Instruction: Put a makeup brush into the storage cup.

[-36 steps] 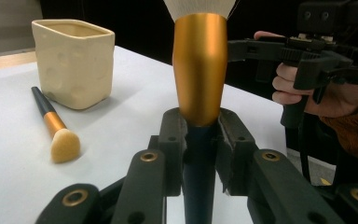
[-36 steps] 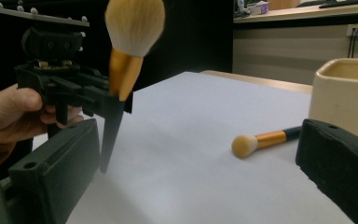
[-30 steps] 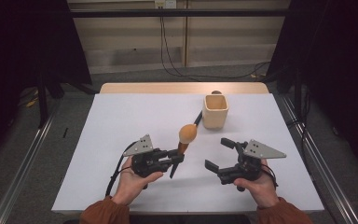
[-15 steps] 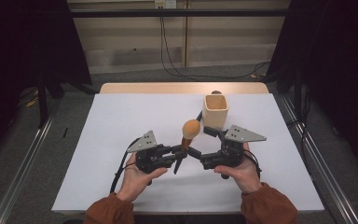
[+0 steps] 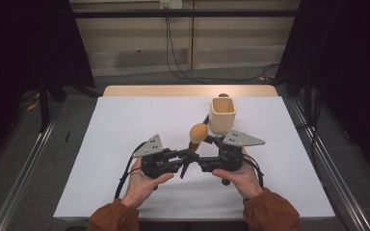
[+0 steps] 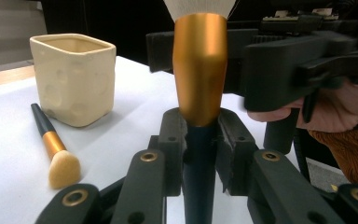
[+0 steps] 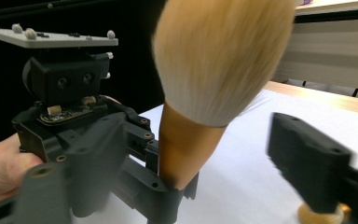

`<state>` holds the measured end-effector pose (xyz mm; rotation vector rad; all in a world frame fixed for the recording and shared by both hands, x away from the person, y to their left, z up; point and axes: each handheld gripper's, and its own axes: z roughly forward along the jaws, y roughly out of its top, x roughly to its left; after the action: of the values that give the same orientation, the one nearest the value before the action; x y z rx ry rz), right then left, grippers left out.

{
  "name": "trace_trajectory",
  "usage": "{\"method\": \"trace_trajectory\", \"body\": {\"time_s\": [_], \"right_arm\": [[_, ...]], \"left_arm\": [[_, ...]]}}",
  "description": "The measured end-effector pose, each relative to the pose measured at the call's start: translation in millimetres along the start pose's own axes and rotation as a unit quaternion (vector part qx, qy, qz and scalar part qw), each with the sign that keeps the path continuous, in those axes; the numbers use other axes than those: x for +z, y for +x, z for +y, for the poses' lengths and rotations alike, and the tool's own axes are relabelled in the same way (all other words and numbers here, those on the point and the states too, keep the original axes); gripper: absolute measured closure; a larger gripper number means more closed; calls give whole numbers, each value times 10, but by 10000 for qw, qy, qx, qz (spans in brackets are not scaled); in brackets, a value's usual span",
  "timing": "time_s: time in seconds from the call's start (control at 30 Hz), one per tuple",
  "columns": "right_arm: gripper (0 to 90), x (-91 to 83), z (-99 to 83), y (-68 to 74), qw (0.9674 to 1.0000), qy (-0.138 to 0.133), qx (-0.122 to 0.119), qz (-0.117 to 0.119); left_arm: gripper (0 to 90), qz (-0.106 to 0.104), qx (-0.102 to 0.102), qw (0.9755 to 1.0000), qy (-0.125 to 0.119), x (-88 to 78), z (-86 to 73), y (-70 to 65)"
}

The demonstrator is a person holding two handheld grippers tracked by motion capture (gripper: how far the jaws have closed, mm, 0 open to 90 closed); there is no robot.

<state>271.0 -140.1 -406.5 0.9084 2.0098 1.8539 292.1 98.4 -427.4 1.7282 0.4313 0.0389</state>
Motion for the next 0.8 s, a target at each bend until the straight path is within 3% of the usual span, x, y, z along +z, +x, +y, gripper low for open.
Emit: {"method": "trace_trajectory", "body": {"time_s": [0.53,0.8], "right_arm": [[631,53,-45,-26,9992,71,283,266],[640,56,-57,-46,9986,112,382,336]], "left_arm": [[739,-9,-9,10000,26,22,-27,5],[737,-18,11,10000,51,28,-42,11]]}}
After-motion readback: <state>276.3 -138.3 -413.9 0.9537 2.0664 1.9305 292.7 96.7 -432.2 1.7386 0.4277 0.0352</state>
